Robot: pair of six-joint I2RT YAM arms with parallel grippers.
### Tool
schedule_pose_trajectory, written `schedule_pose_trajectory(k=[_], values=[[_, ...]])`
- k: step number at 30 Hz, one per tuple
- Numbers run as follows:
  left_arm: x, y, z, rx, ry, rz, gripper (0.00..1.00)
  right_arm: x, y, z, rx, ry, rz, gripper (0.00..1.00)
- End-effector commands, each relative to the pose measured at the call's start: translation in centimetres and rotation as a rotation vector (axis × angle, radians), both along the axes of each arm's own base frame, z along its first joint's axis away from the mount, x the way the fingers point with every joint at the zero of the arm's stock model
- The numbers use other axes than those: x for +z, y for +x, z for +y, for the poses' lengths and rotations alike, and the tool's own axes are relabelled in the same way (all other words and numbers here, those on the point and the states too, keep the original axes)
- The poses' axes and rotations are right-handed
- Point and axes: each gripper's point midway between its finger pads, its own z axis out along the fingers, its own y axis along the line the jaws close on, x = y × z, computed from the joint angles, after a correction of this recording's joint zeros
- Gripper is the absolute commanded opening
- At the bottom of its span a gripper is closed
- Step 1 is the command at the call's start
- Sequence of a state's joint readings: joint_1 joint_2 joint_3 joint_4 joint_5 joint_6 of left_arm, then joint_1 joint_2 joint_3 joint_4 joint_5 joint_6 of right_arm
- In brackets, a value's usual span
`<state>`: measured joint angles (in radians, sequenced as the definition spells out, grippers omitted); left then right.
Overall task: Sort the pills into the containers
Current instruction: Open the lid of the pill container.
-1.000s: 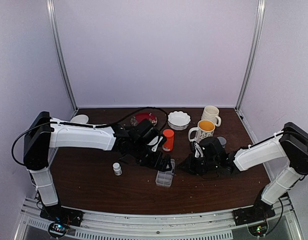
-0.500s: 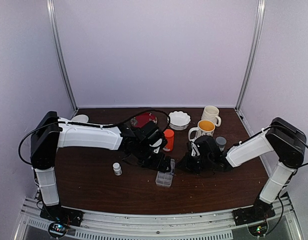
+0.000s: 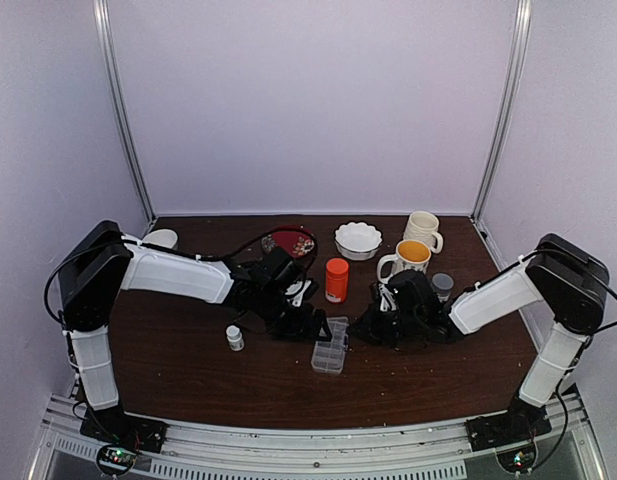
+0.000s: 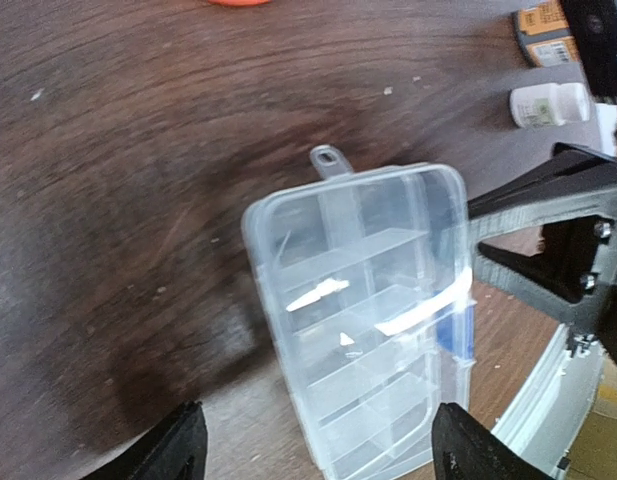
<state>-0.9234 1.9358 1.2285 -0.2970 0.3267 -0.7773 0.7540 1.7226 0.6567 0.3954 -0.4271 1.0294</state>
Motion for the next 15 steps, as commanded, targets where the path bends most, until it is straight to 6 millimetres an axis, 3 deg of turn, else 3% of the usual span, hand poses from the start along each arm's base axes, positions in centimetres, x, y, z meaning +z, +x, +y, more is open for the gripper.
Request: schedule_pose_trajectory(k=[1, 15], values=[[2.9, 0.5, -1.8, -0.022, -0.164, -0.019, 0.81, 1.3, 0.4, 1.1, 0.014, 0.079, -0.018, 0.00], [2.5, 0.4, -2.4, -0.046, -0.201, 0.000, 0.83, 0.4, 0.2, 2.3, 0.045, 0.152, 0.014, 0.00]])
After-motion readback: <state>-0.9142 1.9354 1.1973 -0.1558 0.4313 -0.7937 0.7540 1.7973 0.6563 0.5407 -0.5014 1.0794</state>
